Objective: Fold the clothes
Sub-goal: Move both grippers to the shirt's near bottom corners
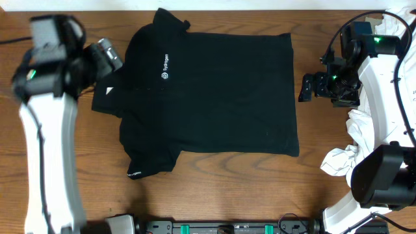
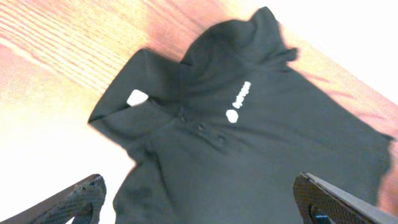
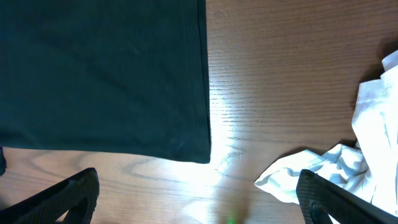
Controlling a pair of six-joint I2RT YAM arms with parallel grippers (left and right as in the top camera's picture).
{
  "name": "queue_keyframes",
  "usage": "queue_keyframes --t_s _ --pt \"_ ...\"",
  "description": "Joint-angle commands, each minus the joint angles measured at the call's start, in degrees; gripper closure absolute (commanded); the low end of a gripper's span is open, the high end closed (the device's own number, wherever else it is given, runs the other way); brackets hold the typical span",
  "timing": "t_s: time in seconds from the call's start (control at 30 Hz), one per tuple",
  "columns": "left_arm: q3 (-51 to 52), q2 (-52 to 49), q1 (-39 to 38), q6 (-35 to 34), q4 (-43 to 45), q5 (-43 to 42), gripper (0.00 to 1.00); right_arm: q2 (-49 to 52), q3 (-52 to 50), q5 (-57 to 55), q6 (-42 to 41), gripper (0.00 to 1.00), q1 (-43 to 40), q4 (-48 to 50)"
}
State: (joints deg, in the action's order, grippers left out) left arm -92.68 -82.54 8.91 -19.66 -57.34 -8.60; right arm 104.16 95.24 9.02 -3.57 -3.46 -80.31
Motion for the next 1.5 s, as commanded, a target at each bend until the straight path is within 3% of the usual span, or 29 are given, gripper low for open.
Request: queue_keyframes --t_s 0.0,0.2,0.37,0.5,0.63,1.0,1.23,1.37,1.47 --pt "0.7 2.7 0.1 1.2 -3.5 0.2 0.02 -0.2 0.7 0.2 0.9 0.01 0.1 0.0" --pt "1.0 5.4 0.0 0.9 -12.6 0.1 0.02 -0.2 0.7 0.2 0.9 0.01 0.1 0.0" --pt "3.5 5.4 -0.2 1.2 -18.6 0.1 0.02 -0.2 0.7 0.5 0.6 0.01 0.1 6.5" --pt "4.8 5.5 -0.2 3.3 -21.9 0.0 0.02 -0.2 0.7 9.1 -0.6 0.01 0.1 8.4" --pt "4.8 6.4 -0.2 6.4 -25.0 0.0 0.02 -0.2 0.7 20.0 5.2 0.01 0.2 5.8" --pt "5.5 19.1 -0.2 6.3 -25.4 0.0 0.02 -1.2 0.2 12.9 6.9 0.01 0.5 -5.0" --pt "9.6 24.1 -0.2 6.1 -25.8 0.0 0.02 -12.7 -6.9 8.0 0.0 0.01 3.5 -1.5" --pt "12.5 24.6 -0.2 6.0 -25.7 0.0 0.02 -25.3 -15.2 -0.3 -9.5 0.01 4.5 1.4" --pt "14.8 24.6 -0.2 5.9 -24.7 0.0 0.02 -36.4 -22.1 -1.7 -11.9 0.01 4.5 3.8"
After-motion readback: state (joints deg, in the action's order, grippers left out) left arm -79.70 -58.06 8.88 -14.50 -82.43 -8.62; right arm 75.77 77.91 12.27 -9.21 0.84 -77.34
